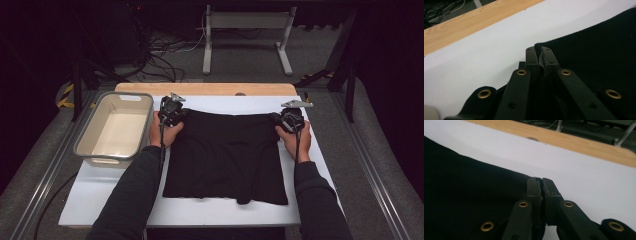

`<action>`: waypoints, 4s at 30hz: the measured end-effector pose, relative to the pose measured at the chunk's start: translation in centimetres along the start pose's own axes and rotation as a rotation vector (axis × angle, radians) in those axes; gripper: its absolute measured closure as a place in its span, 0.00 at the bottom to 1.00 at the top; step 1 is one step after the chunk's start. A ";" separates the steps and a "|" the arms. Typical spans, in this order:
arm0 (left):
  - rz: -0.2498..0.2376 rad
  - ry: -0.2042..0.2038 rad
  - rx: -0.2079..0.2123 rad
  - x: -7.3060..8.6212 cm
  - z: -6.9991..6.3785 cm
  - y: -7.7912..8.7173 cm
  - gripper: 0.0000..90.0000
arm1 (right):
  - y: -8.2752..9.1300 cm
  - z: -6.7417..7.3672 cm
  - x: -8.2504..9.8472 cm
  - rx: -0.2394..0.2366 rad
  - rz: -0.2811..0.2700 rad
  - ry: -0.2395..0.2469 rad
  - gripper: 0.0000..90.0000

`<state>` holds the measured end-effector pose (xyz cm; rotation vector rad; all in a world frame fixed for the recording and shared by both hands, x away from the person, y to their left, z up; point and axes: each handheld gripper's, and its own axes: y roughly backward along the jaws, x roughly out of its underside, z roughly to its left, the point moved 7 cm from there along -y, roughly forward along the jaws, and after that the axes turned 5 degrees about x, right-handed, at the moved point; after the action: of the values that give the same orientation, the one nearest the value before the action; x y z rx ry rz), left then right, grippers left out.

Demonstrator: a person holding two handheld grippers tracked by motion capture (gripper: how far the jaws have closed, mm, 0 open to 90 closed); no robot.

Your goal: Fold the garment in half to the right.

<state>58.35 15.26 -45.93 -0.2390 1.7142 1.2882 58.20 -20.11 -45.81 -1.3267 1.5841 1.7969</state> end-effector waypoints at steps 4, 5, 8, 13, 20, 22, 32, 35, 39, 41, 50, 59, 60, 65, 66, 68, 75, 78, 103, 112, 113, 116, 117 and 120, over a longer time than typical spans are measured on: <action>-0.028 0.012 -0.027 -0.4 -0.1 0.0 0.77 | 0.0 0.2 -0.7 0.045 -0.022 0.018 0.76; -0.040 0.009 -0.029 -0.6 -0.3 0.2 0.72 | 0.0 0.3 -0.8 0.049 -0.027 0.026 0.73; -0.063 0.003 -0.012 -1.0 -1.0 0.8 0.66 | 0.7 0.6 -1.2 0.046 -0.050 0.015 0.69; -0.097 -0.079 0.018 -0.8 -3.5 2.7 0.64 | 3.2 2.3 -1.4 -0.026 -0.104 0.020 0.77; -0.129 -0.169 0.112 0.8 -6.8 5.6 0.67 | 6.3 5.7 0.5 -0.143 -0.130 0.070 0.92; -0.143 -0.208 0.149 1.5 -8.2 6.8 0.68 | 7.1 6.9 1.3 -0.185 -0.136 0.082 0.94; -0.086 -0.371 0.358 7.6 -16.1 9.7 0.71 | 9.4 12.3 3.8 -0.325 -0.093 0.204 1.00; -0.046 -0.393 0.411 9.6 -17.4 10.1 0.73 | 9.9 13.6 4.4 -0.354 -0.079 0.235 1.00; -0.010 -0.438 0.468 11.8 -18.7 10.6 0.78 | 10.0 15.0 5.7 -0.381 -0.048 0.274 1.00; 0.022 -0.452 0.480 12.7 -19.0 10.5 0.82 | 9.8 15.4 6.4 -0.378 -0.025 0.299 1.00; 0.088 -0.461 0.523 14.1 -19.4 9.4 0.91 | 9.2 15.9 8.3 -0.370 0.051 0.339 1.00; 0.086 -0.433 0.539 14.8 -19.2 9.8 0.91 | 9.7 15.5 9.7 -0.343 0.102 0.357 1.00; 0.087 -0.432 0.538 14.8 -19.2 9.8 0.91 | 9.8 15.4 9.8 -0.339 0.102 0.357 1.00; 0.079 -0.436 0.551 14.9 -19.0 9.8 0.91 | 10.0 14.2 10.0 -0.311 0.115 0.317 1.00; 0.078 -0.438 0.549 15.0 -19.0 9.8 0.92 | 9.9 13.8 9.9 -0.273 0.121 0.316 1.00; 0.074 -0.449 0.542 15.0 -19.1 9.8 0.91 | 9.7 12.9 10.0 -0.216 0.136 0.339 1.00; 0.068 -0.444 0.549 14.9 -19.1 9.7 0.91 | 9.6 11.4 7.6 -0.208 0.037 0.227 1.00; 0.071 -0.443 0.552 14.9 -19.1 9.6 0.91 | 8.5 10.5 6.2 -0.192 0.004 0.205 1.00; 0.035 -0.457 0.536 14.5 -18.9 10.6 0.88 | 3.4 3.6 5.7 -0.023 0.060 0.000 0.95; -0.026 -0.441 0.486 13.3 -17.4 11.9 0.86 | 5.8 3.4 4.4 -0.073 -0.085 -0.074 0.89; -0.037 -0.438 0.476 13.2 -17.1 12.1 0.85 | 6.0 3.5 4.3 -0.082 -0.097 -0.075 0.89; -0.064 -0.425 0.451 12.8 -16.2 12.7 0.84 | 6.7 3.8 4.0 -0.085 -0.112 -0.052 0.87; -0.075 -0.421 0.439 12.7 -15.8 12.9 0.83 | 6.9 4.0 3.9 -0.088 -0.120 -0.048 0.86; -0.096 -0.408 0.407 12.5 -14.8 13.3 0.82 | 7.5 4.5 3.6 -0.096 -0.135 -0.027 0.83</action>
<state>35.01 13.17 -46.90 0.1681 1.5447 0.8235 48.82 -19.12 -45.22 -1.4102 1.3752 1.8205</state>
